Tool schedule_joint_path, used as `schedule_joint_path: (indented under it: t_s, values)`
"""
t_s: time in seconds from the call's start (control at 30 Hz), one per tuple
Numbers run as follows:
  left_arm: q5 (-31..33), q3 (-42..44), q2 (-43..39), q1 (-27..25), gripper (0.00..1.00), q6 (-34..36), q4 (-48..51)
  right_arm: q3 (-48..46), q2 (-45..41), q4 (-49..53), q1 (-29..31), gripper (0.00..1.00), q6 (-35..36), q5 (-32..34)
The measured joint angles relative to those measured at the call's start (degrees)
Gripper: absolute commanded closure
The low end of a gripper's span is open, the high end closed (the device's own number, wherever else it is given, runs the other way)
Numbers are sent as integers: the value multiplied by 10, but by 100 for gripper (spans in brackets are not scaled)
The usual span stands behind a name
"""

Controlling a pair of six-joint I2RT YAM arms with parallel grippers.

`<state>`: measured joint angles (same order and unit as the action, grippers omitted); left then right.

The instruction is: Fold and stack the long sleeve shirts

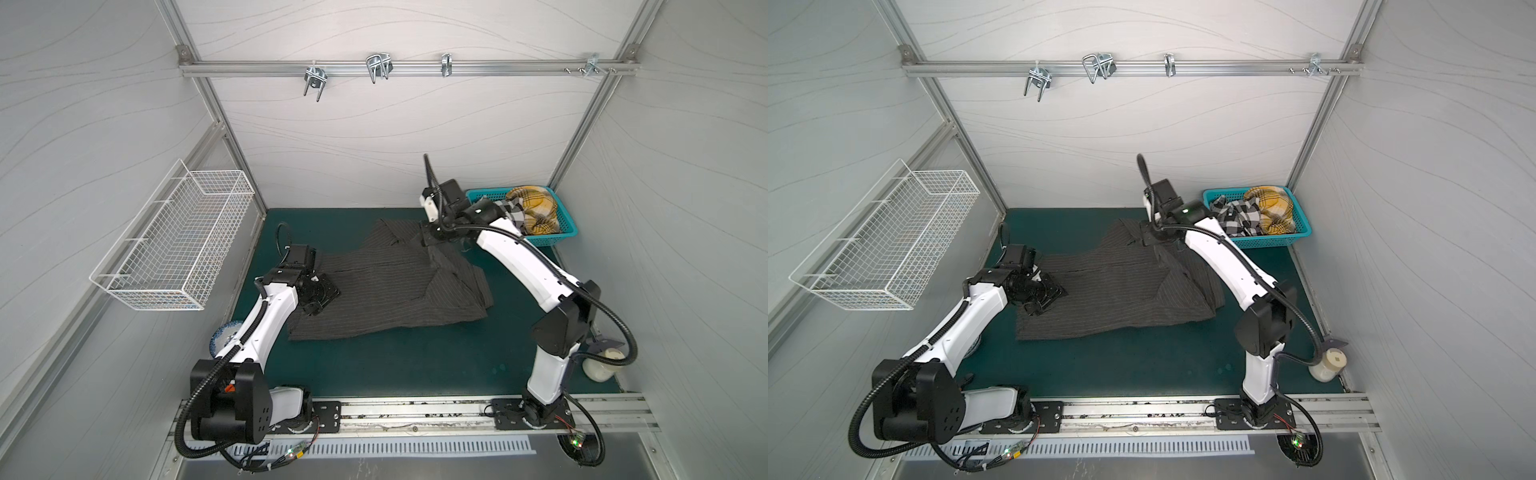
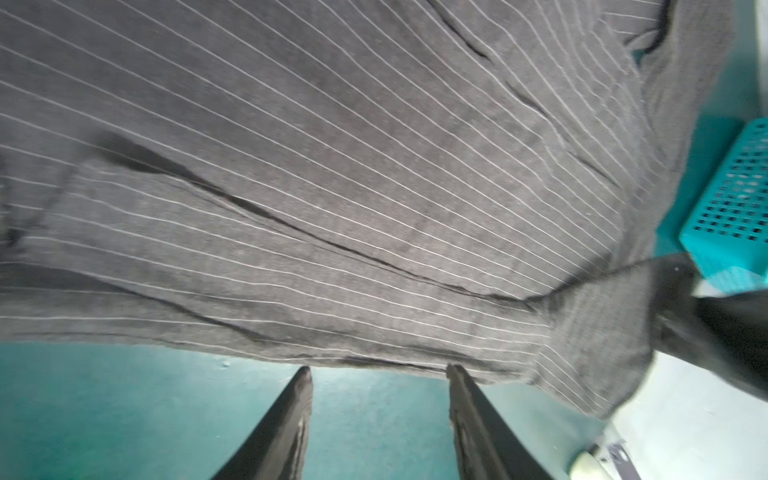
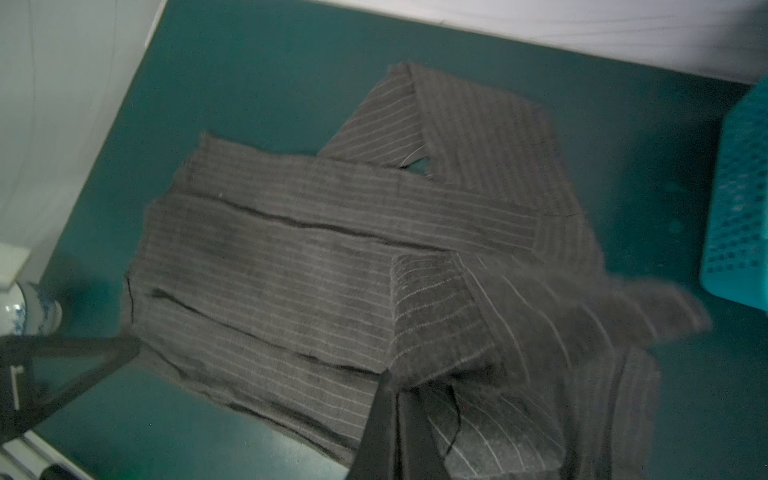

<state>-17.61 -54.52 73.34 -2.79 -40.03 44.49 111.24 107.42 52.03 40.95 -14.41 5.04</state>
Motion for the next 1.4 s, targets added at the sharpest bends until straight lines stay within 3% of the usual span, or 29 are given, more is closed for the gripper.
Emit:
schedule_joint_path:
  t_s: [0.13, 0.27, 0.5, 0.67, 0.77, 1.0, 1.17, 1.3, 1.4]
  values:
    - [-16, 0, 0, 0, 47, -6, -14, -2, 15, 7, 36, 100, 5, 24]
    - [-18, 7, 9, 0, 48, -6, -27, 0, -7, 3, 24, 100, 19, 45]
    - [-9, 73, 59, 0, 51, -11, -62, -67, -186, -69, -36, 100, 38, 34]
    - [5, 106, 108, 0, 52, -18, -74, -136, -300, -137, -103, 100, 38, -16]
    - [8, 110, 123, 0, 52, -20, -81, -180, -326, -161, -126, 100, 33, -52]
    - [10, 110, 127, 0, 51, -21, -85, -274, -323, -185, -146, 100, 8, -123]
    - [-6, 109, 113, 0, 41, -22, -89, -275, -307, -186, -137, 100, -2, -150]
    - [-9, 96, 58, 0, 40, -31, -79, -224, -252, -188, -82, 100, 6, -140]
    - [-8, 62, 24, 0, 40, -40, -68, -174, -179, -191, -9, 100, 24, -123]
